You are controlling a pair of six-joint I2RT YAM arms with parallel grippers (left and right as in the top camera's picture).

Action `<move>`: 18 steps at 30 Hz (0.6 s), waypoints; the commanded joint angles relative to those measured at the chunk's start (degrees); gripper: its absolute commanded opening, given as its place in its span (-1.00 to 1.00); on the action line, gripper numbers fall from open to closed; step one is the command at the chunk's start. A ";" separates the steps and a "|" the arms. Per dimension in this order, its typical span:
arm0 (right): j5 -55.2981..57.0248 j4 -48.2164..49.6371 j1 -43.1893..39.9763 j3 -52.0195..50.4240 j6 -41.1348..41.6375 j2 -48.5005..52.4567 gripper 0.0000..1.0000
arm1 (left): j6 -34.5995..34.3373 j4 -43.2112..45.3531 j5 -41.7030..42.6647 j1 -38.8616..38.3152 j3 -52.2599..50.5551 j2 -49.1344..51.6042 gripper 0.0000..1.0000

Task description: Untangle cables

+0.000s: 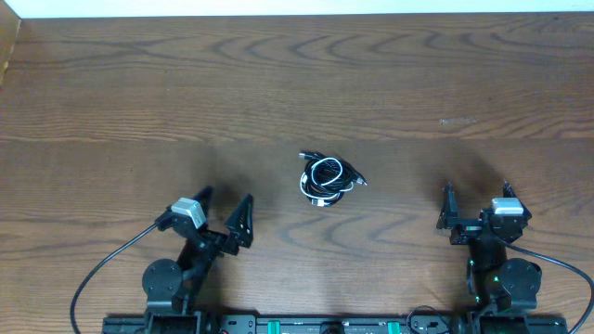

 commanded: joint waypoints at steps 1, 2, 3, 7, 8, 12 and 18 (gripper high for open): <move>0.17 0.00 0.26 -0.31 -0.24 -0.37 0.99 | -15.04 6.47 10.95 0.17 -0.72 -0.35 0.87; 0.20 0.00 0.26 -0.31 -0.26 -0.37 0.99 | -15.91 10.91 10.93 0.17 -0.59 -0.35 0.87; 0.20 0.00 0.26 -0.31 -0.24 -0.37 0.99 | -16.33 15.13 10.88 0.17 -0.28 -0.35 0.87; 0.20 0.00 0.26 -0.31 -0.24 -0.37 0.99 | -16.46 21.81 9.79 0.20 3.61 -0.28 0.87; 0.20 0.00 0.26 -0.31 -0.24 -0.37 0.99 | -16.44 21.38 9.84 0.20 5.16 0.00 0.87; 0.20 0.00 0.26 -0.31 -0.24 -0.37 0.99 | -15.74 18.18 10.36 0.24 12.17 3.61 0.87; 0.20 0.00 0.26 -0.31 -0.26 -0.37 0.99 | -5.16 -0.74 14.60 0.24 29.16 17.51 0.87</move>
